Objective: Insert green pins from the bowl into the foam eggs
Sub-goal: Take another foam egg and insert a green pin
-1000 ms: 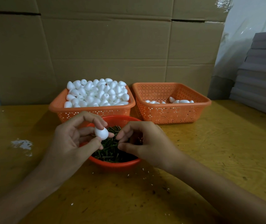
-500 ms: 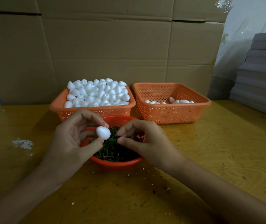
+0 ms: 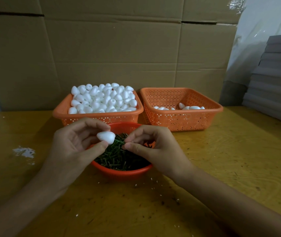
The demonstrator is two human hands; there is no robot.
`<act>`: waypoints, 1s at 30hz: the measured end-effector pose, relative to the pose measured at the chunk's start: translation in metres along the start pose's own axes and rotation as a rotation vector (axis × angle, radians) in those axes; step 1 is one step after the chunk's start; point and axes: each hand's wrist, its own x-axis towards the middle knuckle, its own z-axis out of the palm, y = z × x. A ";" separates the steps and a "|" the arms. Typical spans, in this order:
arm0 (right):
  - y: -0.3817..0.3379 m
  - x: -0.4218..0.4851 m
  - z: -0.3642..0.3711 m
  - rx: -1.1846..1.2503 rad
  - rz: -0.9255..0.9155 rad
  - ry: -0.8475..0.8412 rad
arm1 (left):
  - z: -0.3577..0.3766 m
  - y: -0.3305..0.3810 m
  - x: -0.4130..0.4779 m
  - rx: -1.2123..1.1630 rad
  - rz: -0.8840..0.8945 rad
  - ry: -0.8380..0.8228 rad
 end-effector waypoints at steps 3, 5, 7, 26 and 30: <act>-0.001 0.000 0.000 0.003 -0.003 0.005 | -0.001 0.001 0.001 0.008 0.001 -0.001; -0.001 0.000 0.000 0.004 -0.004 0.006 | -0.002 0.000 0.001 0.015 0.000 -0.008; -0.001 0.000 0.000 0.004 -0.004 0.006 | -0.003 -0.002 0.002 0.011 -0.008 -0.007; -0.002 -0.001 0.001 -0.024 0.002 0.008 | -0.004 0.002 0.004 0.115 0.007 -0.103; 0.000 0.000 0.003 -0.016 -0.008 0.025 | -0.004 0.000 0.004 0.117 -0.020 -0.104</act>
